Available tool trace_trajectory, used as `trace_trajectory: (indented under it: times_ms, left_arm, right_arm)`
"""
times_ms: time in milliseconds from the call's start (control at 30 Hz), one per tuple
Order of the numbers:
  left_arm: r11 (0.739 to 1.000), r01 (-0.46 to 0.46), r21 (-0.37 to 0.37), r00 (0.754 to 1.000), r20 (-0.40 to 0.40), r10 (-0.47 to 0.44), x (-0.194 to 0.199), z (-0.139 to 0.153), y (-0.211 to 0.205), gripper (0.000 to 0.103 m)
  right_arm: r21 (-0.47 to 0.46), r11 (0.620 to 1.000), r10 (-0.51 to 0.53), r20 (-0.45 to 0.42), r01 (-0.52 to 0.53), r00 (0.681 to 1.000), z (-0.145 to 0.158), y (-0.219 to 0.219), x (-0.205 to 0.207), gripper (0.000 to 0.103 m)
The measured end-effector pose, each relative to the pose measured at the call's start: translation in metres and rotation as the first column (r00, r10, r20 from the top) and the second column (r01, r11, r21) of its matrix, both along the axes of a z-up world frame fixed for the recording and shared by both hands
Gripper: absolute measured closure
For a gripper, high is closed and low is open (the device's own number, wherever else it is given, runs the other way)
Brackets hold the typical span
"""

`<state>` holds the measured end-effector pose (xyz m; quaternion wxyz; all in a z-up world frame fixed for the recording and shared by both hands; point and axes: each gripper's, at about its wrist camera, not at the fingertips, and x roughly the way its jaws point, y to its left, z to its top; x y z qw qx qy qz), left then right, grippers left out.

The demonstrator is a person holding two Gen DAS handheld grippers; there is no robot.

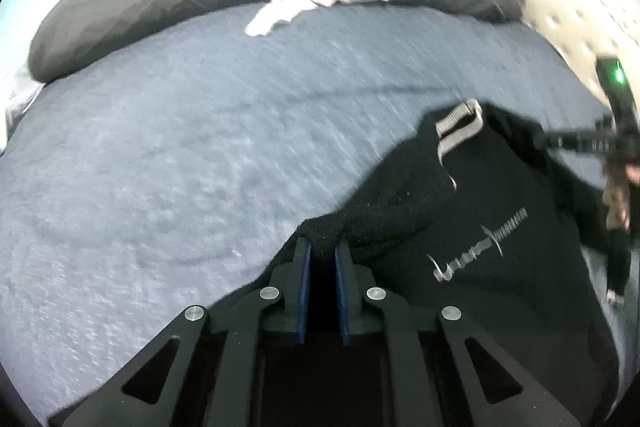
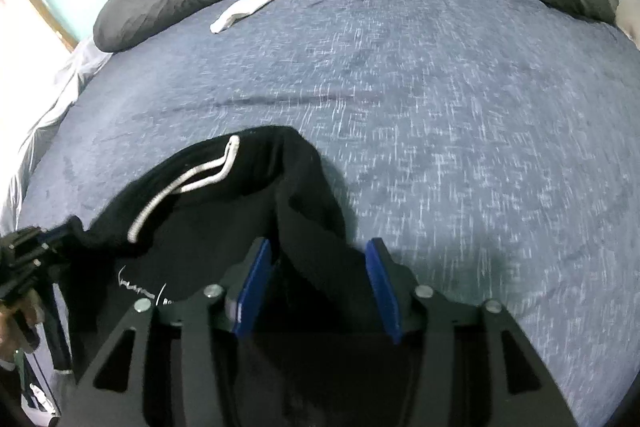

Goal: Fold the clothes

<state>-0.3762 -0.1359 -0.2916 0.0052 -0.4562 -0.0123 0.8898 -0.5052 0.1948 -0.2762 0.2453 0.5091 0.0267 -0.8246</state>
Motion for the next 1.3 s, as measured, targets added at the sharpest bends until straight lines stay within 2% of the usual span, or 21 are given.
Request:
trace_trajectory:
  times_ms: [233,267,367,467,533,700,800,1100,1300]
  left_arm:
    - [0.992,-0.114,0.062,0.993,0.028,0.112,-0.038,0.006,-0.053,0.093]
    - [0.990,-0.125,0.071,0.992,0.035,0.123,-0.043,0.005,-0.058,0.093]
    - [0.986,-0.146,0.087,0.989,0.052,0.141,-0.053,-0.001,-0.067,0.093]
    - [0.985,-0.152,0.085,0.987,0.062,0.147,-0.058,-0.008,-0.069,0.093]
    - [0.983,-0.160,0.091,0.986,0.058,0.155,-0.059,-0.009,-0.071,0.093]
    - [0.981,-0.167,0.098,0.986,0.042,0.163,-0.063,-0.002,-0.077,0.093]
    - [0.979,-0.173,0.107,0.985,0.039,0.169,-0.072,0.004,-0.081,0.093]
    - [0.975,-0.188,0.117,0.982,0.041,0.185,-0.107,0.022,-0.093,0.094]
    - [0.972,-0.209,0.110,0.975,0.098,0.199,-0.136,0.004,-0.094,0.094]
  right_arm:
    - [0.076,0.995,0.058,-0.009,-0.058,0.998,-0.012,-0.021,-0.013,0.053]
    - [0.078,0.995,0.062,-0.001,-0.062,0.998,-0.015,-0.022,-0.015,0.064]
    - [0.082,0.995,0.058,-0.001,-0.058,0.998,-0.021,-0.021,-0.019,0.085]
    - [0.072,0.996,0.047,-0.016,-0.046,0.999,-0.021,-0.016,-0.023,0.093]
    - [0.073,0.996,0.045,-0.038,-0.042,0.998,-0.018,-0.014,-0.025,0.094]
    - [0.018,1.000,-0.021,-0.162,0.025,0.987,0.009,0.002,-0.030,0.095]
    - [0.007,0.999,-0.049,-0.195,0.051,0.980,0.020,0.008,-0.038,0.095]
    - [-0.015,0.997,-0.083,-0.217,0.082,0.973,0.037,0.013,-0.063,0.095]
    - [0.006,0.995,-0.093,-0.206,0.096,0.974,0.034,0.007,-0.079,0.095]
